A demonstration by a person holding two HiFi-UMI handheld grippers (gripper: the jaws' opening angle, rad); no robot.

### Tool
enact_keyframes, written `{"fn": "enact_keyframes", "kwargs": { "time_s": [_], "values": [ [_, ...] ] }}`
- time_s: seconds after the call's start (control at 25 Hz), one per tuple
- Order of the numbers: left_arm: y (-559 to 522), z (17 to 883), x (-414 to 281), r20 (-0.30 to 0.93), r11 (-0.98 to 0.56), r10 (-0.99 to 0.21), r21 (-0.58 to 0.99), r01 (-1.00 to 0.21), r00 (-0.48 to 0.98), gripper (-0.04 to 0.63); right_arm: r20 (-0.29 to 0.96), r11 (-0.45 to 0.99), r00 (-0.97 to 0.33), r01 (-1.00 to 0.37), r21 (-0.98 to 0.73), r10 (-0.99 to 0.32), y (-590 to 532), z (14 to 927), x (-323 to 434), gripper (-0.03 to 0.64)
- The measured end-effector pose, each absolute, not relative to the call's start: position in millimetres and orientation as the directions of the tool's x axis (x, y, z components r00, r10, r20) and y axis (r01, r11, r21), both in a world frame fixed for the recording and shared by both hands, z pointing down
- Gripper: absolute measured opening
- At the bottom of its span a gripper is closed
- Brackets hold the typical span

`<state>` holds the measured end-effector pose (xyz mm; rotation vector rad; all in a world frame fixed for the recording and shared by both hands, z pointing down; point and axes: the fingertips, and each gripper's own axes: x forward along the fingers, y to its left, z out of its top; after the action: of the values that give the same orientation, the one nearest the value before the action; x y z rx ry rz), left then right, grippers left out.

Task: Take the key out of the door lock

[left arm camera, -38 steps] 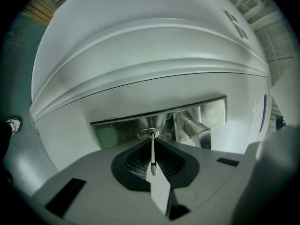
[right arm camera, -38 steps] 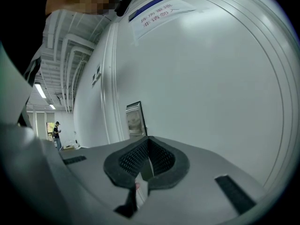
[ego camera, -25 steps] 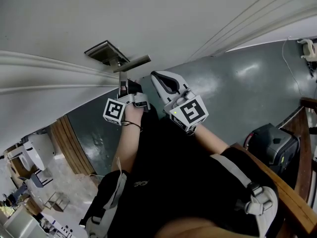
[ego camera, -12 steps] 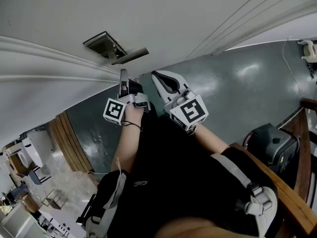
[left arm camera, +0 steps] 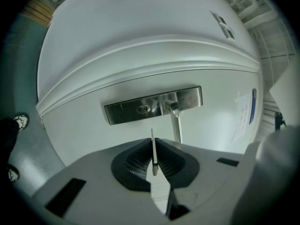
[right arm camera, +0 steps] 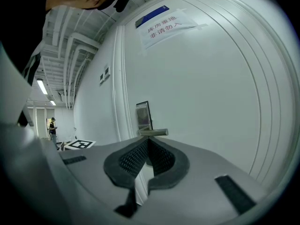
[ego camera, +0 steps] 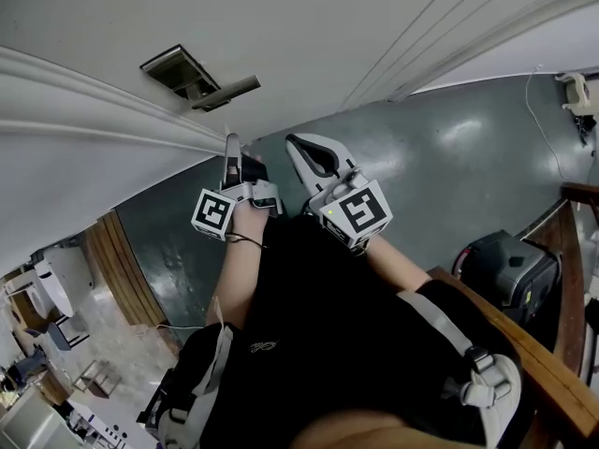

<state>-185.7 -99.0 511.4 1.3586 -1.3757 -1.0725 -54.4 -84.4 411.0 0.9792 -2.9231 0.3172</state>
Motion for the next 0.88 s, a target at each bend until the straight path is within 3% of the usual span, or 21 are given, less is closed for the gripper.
{"fn": "enact_keyframes", "kwargs": {
  "time_s": [0.32,0.52,0.72,0.88],
  "values": [
    [-80,518,-156,0.03,0.023,-0.999,0.98,-0.199,0.034,0.036,0.09,0.766,-0.783,-0.621,-0.168,-0.615,-71,417,-23,0.008],
    [-69,515,-142,0.032,0.016,-0.998,0.968,-0.249,0.061,0.036,0.101,0.757,-0.775,-0.632,-0.168,-0.624,-64,425,-8,0.008],
    [-60,514,-128,0.112,0.031,-0.984,0.871,-0.491,0.136,0.037,0.122,0.757,-0.771,-0.637,-0.147,-0.625,-60,439,-3,0.008],
    [-50,506,-124,0.166,-0.006,-0.974,0.67,-0.742,0.157,0.037,0.161,0.76,-0.768,-0.638,-0.123,-0.619,-59,453,-5,0.008]
  ]
}}
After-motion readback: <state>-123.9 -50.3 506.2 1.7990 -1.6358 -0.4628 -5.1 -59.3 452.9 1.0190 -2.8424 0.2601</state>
